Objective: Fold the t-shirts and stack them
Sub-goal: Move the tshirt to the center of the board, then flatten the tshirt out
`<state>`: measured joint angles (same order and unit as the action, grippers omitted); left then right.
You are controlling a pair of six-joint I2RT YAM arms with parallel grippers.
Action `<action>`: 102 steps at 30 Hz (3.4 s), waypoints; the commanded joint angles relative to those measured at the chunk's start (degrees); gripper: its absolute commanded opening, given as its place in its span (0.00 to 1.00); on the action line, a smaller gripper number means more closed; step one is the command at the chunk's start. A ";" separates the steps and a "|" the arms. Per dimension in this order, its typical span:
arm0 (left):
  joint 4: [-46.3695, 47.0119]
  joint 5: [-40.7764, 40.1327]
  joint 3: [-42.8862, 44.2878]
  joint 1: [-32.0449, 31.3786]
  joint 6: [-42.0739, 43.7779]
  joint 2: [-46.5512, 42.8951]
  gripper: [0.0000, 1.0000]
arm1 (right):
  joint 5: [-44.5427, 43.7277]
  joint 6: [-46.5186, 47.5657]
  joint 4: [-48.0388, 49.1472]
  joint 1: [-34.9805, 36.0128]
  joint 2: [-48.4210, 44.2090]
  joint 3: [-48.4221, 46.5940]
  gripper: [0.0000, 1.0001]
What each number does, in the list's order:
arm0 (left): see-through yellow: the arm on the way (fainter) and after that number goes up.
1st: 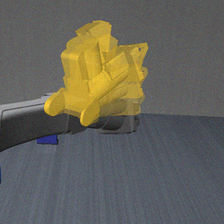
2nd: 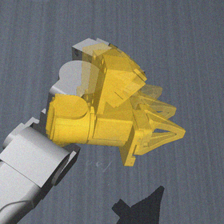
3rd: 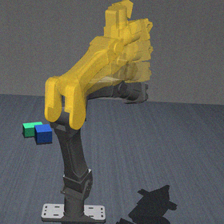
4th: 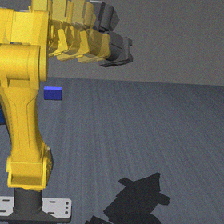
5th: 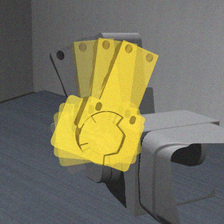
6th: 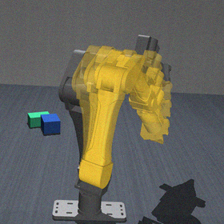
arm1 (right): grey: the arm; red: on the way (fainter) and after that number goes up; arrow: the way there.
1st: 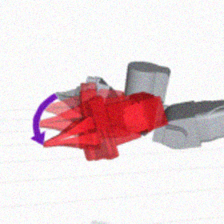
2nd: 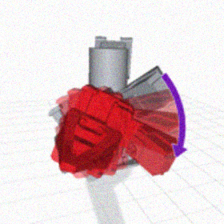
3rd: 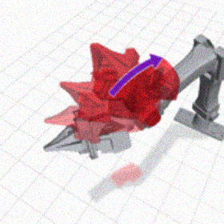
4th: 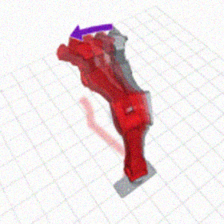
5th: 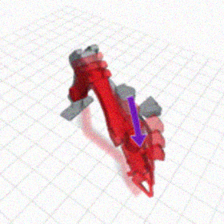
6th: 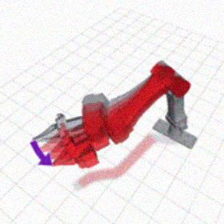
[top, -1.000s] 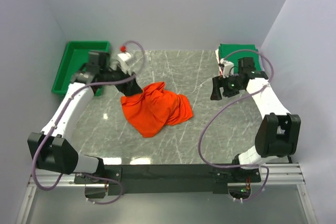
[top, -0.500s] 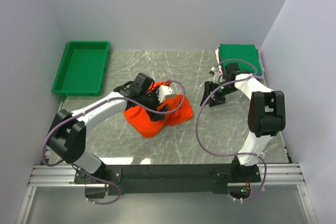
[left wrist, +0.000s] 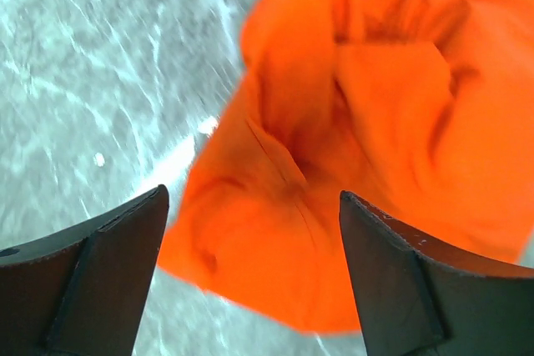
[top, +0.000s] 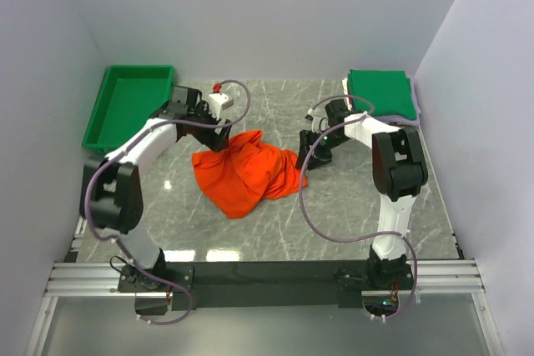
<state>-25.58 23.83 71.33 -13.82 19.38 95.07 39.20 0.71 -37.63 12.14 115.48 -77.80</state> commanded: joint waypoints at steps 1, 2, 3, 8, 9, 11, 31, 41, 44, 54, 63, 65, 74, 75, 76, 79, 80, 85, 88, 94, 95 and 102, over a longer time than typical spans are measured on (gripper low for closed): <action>0.53 -0.72 4.51 0.46 -2.58 5.20 0.88 | 0.52 -0.62 -0.07 0.78 2.11 -3.23 0.63; 0.88 -0.63 4.87 0.64 -3.02 5.91 0.87 | 0.87 -0.54 -0.34 0.69 2.64 -3.58 0.59; 1.15 -0.81 5.39 0.73 -3.55 6.70 0.86 | 1.31 -0.10 -1.21 0.78 2.82 -4.02 0.51; -0.86 -0.20 10.04 1.87 -4.78 13.03 0.70 | 1.93 2.89 -4.20 0.60 2.65 -5.34 0.24; -1.31 0.33 10.93 2.13 -4.87 13.73 0.62 | 1.76 3.33 -4.64 0.69 2.56 -5.52 0.09; -2.54 1.12 12.34 2.92 -5.49 15.14 0.41 | 1.23 4.38 -6.49 0.25 1.77 -6.22 0.00; -7.30 15.37 14.81 7.15 -6.89 12.42 0.75 | -9.22 17.31 -18.18 -11.00 -6.14 -8.07 0.00; -5.61 10.45 14.97 3.10 -9.53 19.71 0.64 | -10.99 18.89 -19.94 -11.61 -7.90 -9.65 0.00; -7.55 8.34 16.82 3.10 -8.48 22.00 0.52 | -11.69 19.59 -20.73 -11.88 -7.90 -10.18 0.00; -10.62 7.46 23.41 10.92 -6.28 17.88 0.01 | -16.16 23.37 -23.72 -16.71 -9.92 -14.39 0.00; -15.55 4.12 21.94 15.84 -0.83 14.20 0.01 | -22.50 25.83 -22.15 -18.73 -10.62 -15.99 0.00; -14.67 4.38 16.76 17.07 0.22 11.91 0.01 | -23.99 26.62 -21.44 -19.52 -11.85 -14.49 0.00; -13.00 7.79 13.73 20.59 1.37 4.77 0.01 | -20.14 26.37 -23.98 -22.42 -12.74 -21.29 0.00; -12.83 8.50 15.58 20.51 0.32 6.08 0.01 | -18.91 25.75 -25.55 -22.16 -11.78 -24.12 0.00; -12.91 9.73 20.38 20.24 -1.86 6.88 0.01 | -18.55 24.87 -26.44 -21.99 -9.68 -27.20 0.00; -13.18 11.76 29.35 20.06 -4.60 9.78 0.01 | -16.62 23.64 -29.69 -21.99 -5.89 -39.68 0.00; -12.92 12.72 31.05 20.24 -4.87 10.13 0.01 | -16.35 23.29 -30.05 -21.90 -5.36 -44.23 0.00; -14.14 13.96 35.11 20.24 -5.49 9.35 0.01 | -15.82 23.37 -30.58 -22.07 -7.28 -46.14 0.00; -14.23 14.13 32.12 20.24 -4.44 7.24 0.01 | -15.56 23.98 -27.77 -22.07 -11.50 -36.83 0.00; -12.30 15.00 34.03 20.24 -5.92 3.72 0.01 | -0.92 33.78 -38.37 -22.16 -20.89 -24.52 0.00; -12.47 15.71 35.88 20.15 -6.45 4.24 0.01 | 1.82 36.09 -41.18 -21.64 -22.74 -20.68 0.00; -11.60 14.75 56.00 14.27 -11.19 17.66 0.01 | 10.80 37.10 -39.40 -2.68 -44.18 -0.09 0.00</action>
<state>-40.75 37.91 120.51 3.22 11.29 108.31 41.95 36.45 -74.00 3.38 78.81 -81.58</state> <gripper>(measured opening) 0.025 0.007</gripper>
